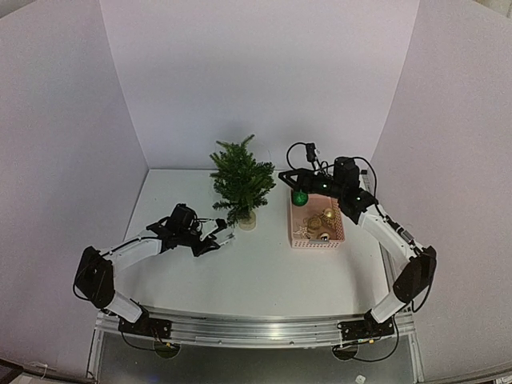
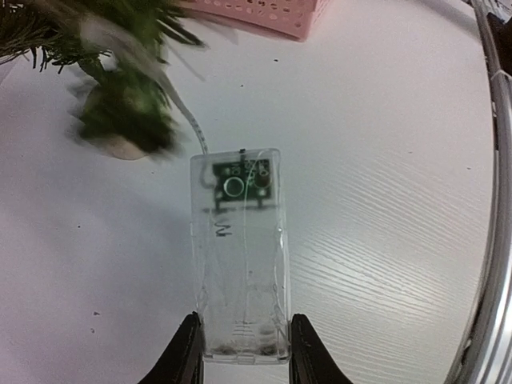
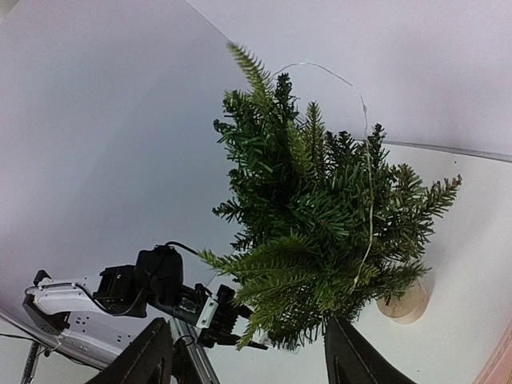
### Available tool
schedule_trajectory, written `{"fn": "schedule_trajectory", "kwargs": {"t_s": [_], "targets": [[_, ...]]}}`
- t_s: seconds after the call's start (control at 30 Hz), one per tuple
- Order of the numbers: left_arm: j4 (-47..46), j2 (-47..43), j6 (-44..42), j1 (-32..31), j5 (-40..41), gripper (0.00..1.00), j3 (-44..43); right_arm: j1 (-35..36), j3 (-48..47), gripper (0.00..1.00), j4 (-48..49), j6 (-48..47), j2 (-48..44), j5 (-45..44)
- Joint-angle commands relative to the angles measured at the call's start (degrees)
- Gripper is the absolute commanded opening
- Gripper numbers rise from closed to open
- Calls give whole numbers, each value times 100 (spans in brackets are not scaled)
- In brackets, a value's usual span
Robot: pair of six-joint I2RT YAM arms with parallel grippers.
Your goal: Decorate the small christmas tree
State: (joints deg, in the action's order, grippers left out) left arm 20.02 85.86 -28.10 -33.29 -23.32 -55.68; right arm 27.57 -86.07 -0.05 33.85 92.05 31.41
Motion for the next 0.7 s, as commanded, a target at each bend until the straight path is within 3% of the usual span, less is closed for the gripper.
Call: {"fn": "schedule_trajectory", "kwargs": {"t_s": [0.0,0.47,0.57,0.67], "targets": [[-1273,261,-274,-34,513,20,93,13,80,63,110,3,-163,-56],[-2288,804,-351,-90,907,26,309,12,41,63,110,15,-44,-156],[-2329,880,-440,-90,827,33,333,11,20,63,109,37,-3,-192],[-2353,864,-535,-91,698,52,390,11,2,64,110,36,10,-210]]}}
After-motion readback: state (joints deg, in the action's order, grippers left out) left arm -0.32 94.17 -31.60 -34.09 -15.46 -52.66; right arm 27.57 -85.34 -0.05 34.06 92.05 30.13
